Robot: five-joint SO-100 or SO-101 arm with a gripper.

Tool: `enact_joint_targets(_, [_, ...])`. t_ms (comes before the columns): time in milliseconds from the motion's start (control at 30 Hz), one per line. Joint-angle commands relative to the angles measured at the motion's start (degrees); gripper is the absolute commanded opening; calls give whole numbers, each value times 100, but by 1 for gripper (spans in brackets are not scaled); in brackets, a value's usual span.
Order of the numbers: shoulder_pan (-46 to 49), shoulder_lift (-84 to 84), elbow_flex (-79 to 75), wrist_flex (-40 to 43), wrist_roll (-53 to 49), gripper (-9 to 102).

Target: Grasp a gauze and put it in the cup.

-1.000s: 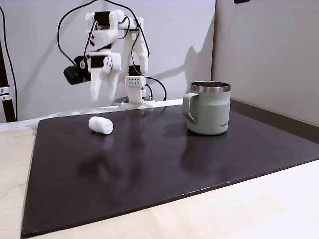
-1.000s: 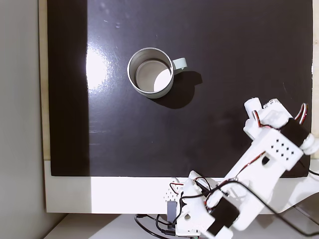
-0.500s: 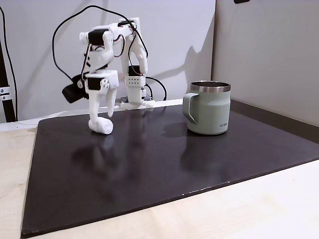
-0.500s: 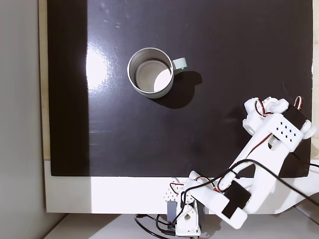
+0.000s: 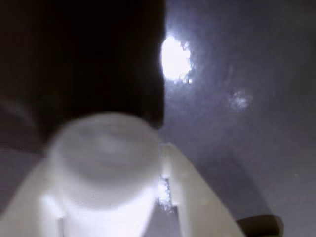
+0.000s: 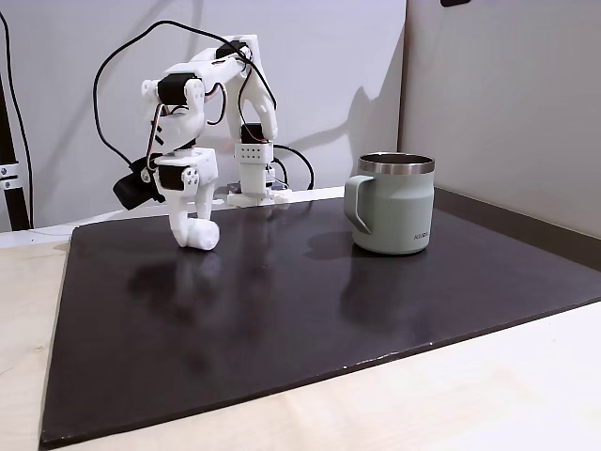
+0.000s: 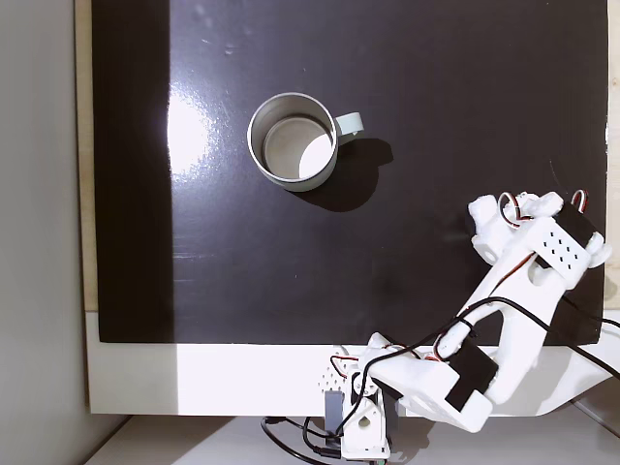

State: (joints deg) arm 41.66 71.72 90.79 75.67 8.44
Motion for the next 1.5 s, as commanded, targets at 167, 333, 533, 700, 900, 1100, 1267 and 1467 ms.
enact_joint_targets(167, [44, 70, -299, -62, -79, 3])
enact_joint_targets(333, [53, 176, -308, -26, -97, 2])
enact_joint_targets(533, [-132, 483, -765, 562, -26, 0])
enact_joint_targets(700, [-325, 905, -1318, 1099, 18, 0])
enact_joint_targets(900, [-501, 1274, -2118, 1863, 79, 0])
enact_joint_targets(1100, [-650, 1670, -2804, 2470, 35, 0])
enact_joint_targets(1267, [-879, 1723, -3243, 2558, 70, 0])
enact_joint_targets(1467, [-1696, 1327, -4201, 2628, 334, 0])
